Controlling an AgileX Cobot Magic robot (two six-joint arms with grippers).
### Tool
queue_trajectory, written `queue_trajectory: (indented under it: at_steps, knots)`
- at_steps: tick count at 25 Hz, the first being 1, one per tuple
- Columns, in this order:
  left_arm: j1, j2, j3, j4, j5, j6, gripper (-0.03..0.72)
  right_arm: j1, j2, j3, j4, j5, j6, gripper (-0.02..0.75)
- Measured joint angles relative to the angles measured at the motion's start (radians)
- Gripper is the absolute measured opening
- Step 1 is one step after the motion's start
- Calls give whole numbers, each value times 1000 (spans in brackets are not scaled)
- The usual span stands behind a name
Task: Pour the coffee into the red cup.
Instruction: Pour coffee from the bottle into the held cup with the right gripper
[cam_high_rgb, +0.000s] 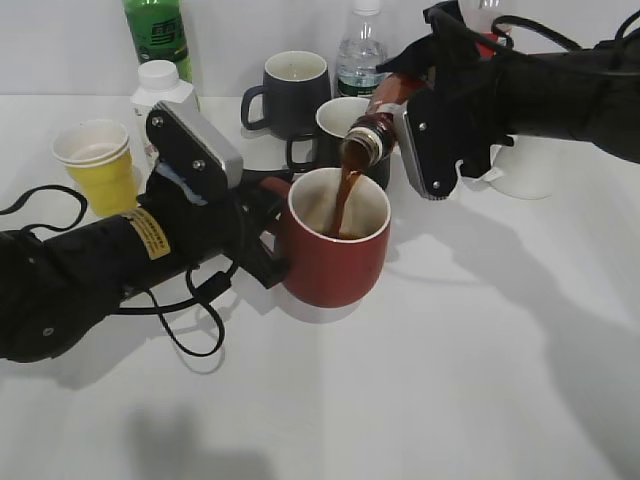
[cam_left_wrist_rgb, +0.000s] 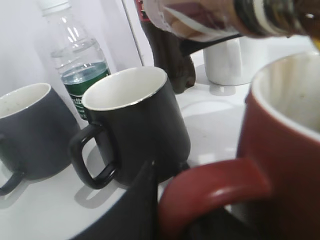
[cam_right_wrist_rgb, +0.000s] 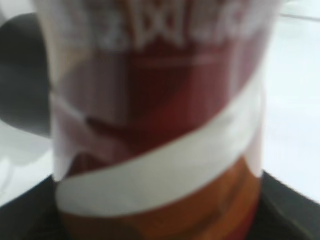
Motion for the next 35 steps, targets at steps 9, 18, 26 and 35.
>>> queue_trajectory:
  at_steps: [9, 18, 26, 35]
  knots:
    - [0, 0, 0, 1, 0, -8, 67, 0, 0, -1, 23, -32, -61, 510]
    - [0, 0, 0, 1, 4, -12, 67, 0, -1, -1, 81, -52, -133, 510]
    - [0, 0, 0, 1, 7, -12, 67, 0, -1, -1, 111, -95, -185, 510]
    - [0, 0, 0, 1, 9, -12, 67, 0, -3, -2, 127, -104, -228, 510]
